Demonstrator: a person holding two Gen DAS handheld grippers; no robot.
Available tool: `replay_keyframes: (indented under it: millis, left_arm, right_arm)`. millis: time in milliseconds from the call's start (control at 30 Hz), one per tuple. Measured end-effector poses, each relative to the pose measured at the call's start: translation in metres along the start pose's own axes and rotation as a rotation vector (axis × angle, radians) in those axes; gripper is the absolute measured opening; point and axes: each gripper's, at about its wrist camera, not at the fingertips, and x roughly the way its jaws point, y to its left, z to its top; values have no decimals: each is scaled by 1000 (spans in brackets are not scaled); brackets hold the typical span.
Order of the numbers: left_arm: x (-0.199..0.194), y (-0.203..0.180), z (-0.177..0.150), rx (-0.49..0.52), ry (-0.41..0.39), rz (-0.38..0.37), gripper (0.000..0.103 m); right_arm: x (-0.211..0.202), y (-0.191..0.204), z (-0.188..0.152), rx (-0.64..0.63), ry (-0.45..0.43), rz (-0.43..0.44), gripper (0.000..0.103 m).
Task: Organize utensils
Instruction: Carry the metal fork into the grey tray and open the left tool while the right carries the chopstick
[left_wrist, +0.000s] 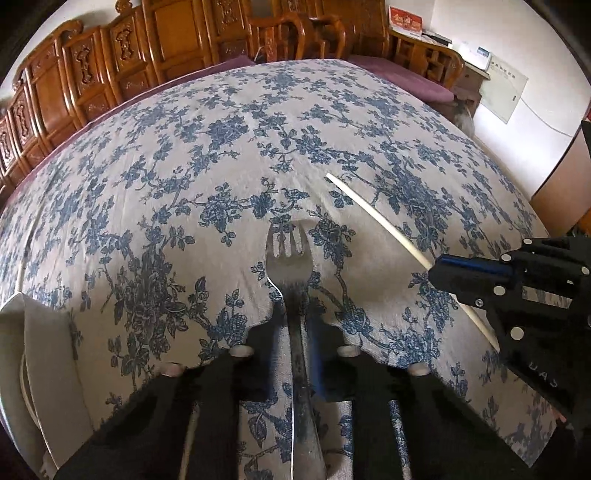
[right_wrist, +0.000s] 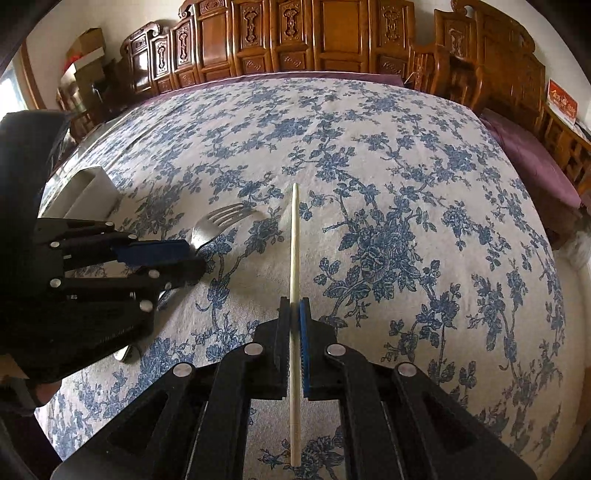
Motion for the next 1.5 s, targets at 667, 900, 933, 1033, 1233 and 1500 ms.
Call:
replay_keyframes:
  millis: [667,900,933,1033,1233,1500]
  left_arm:
    - [-83,22,-28,-37,-161,7,6]
    - [-109,27,-40,-59,-209,-6,6]
    - [-113,26,-42,-60,-221,-7,6]
    - [-127,25,-50,-58,-266,-11,6]
    - [-145,23,-57,-58,-313,-22,0]
    - [-126,35,-43,-78,-233,7,0]
  right_arm:
    - [-12,30,-2,-31,-68,-45,6]
    - [-13,40,-7,-62,-65,-76,6]
    - [-14,40,-7,-61,-66,-77,6]
    - [-14,41,-8,-60,-68,-79,6]
    - [-12,45,-9,-77,-60,-87,6]
    - [-9,40,-9,-60,-50,-92,6]
